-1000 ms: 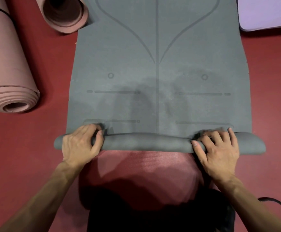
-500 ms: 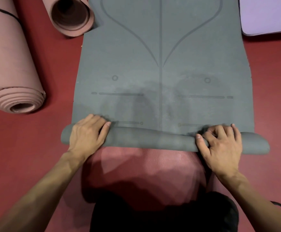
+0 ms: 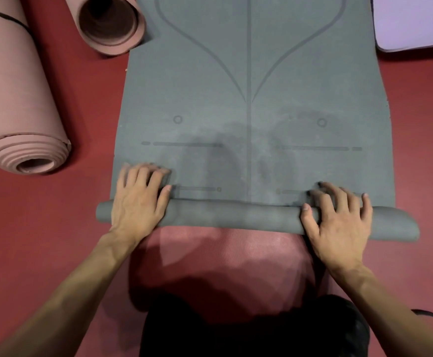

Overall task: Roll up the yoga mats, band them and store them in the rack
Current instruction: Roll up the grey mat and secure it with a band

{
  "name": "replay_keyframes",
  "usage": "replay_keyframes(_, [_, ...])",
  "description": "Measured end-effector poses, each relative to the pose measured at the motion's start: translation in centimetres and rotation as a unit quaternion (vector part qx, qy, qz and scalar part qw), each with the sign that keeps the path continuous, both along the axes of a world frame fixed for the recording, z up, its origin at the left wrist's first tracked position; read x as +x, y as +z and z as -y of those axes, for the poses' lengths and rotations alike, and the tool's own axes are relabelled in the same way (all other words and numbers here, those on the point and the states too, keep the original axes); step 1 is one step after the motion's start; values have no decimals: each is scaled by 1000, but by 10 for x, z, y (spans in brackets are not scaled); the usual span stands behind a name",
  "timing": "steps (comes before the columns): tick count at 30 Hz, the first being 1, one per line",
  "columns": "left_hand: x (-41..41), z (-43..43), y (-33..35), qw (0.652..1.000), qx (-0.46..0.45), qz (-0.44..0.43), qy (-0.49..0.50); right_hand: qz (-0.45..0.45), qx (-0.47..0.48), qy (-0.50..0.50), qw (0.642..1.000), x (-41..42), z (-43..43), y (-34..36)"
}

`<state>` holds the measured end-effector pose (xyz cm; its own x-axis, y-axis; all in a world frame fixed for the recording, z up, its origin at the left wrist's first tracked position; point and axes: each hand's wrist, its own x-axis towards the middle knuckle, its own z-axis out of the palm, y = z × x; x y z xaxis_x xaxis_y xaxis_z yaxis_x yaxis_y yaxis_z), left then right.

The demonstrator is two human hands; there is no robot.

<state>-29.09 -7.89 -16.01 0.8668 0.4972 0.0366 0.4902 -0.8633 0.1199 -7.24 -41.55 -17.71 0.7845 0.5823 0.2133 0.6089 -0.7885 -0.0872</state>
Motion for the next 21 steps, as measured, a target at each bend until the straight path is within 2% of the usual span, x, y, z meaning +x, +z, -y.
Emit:
replay_keyframes(2, [4, -5, -3, 999, 34, 7, -7, -21, -6, -20, 1000, 3, -4, 2])
replay_keyframes(6, [12, -13, -3, 997, 43, 63, -11, -52, -9, -48, 997, 13, -14, 5])
replay_keyframes(8, [12, -14, -6, 990, 61, 114, -52, -65, -11, -47, 997, 17, -17, 5])
replay_keyframes(11, [12, -18, -11, 963, 89, 189, -168, -79, -22, -59, 995, 24, -23, 3])
replay_keyframes(13, [12, -24, -11, 942, 78, 165, -282, -84, -40, -67, 993, 29, -28, 2])
replay_keyframes(16, [14, -33, -11, 899, 57, 62, -429, -84, -60, -72, 992, 35, -32, -1])
replay_keyframes(18, [19, -37, -14, 892, 75, 29, -445, -81, -69, -77, 991, 38, -35, -2])
replay_keyframes(21, [30, -42, -14, 911, 74, 19, -404, -67, -69, -82, 992, 42, -41, 0])
